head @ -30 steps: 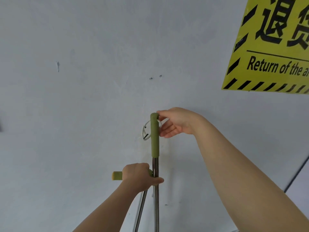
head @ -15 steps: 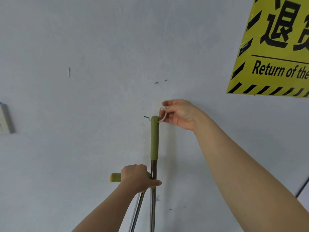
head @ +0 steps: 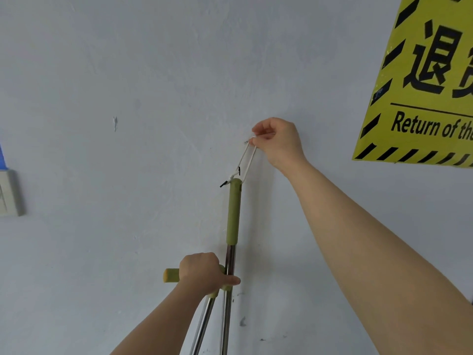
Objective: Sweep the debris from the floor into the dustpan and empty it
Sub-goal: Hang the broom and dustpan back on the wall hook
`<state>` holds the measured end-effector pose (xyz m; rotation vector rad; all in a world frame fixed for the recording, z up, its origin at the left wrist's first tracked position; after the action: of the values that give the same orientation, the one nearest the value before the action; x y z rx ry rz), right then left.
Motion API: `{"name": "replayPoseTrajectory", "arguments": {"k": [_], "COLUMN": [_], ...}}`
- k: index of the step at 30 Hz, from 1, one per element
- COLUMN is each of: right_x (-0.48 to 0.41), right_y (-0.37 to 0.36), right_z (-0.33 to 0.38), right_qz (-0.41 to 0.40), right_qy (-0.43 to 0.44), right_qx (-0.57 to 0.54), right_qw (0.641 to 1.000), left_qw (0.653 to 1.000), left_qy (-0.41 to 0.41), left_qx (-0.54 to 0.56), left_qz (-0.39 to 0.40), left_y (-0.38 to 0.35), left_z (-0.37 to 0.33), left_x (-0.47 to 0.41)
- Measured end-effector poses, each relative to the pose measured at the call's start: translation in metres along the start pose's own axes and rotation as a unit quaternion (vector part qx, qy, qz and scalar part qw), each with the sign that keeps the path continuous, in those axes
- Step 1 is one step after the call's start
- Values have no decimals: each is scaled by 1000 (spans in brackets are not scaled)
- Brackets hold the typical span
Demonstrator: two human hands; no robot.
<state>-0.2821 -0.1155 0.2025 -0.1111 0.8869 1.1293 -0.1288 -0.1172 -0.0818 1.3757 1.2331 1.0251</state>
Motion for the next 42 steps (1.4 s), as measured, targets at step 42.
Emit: {"name": "replayPoseTrajectory", "arguments": {"k": [42], "right_x": [19], "right_y": [-13], "right_z": [-14], "right_qz": [-56], "right_qy": [105], "right_qx": [162], "right_qw": [980], "left_qw": [998], "left_qy": [-49], "left_qx": [-26], "left_qz": [39], "left_y": [-24], "left_z": [-4], "left_x": [-13]}}
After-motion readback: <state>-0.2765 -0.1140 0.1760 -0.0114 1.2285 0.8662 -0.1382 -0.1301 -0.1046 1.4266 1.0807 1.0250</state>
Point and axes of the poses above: each hand's wrist, its own x-axis away from the middle knuckle, its own y-axis out of the back of the hand, z = x × y, the point moved 8 cm from there along -x, towards the middle knuckle, and after that the axes turned 3 degrees about x, right-handed, at the moved point
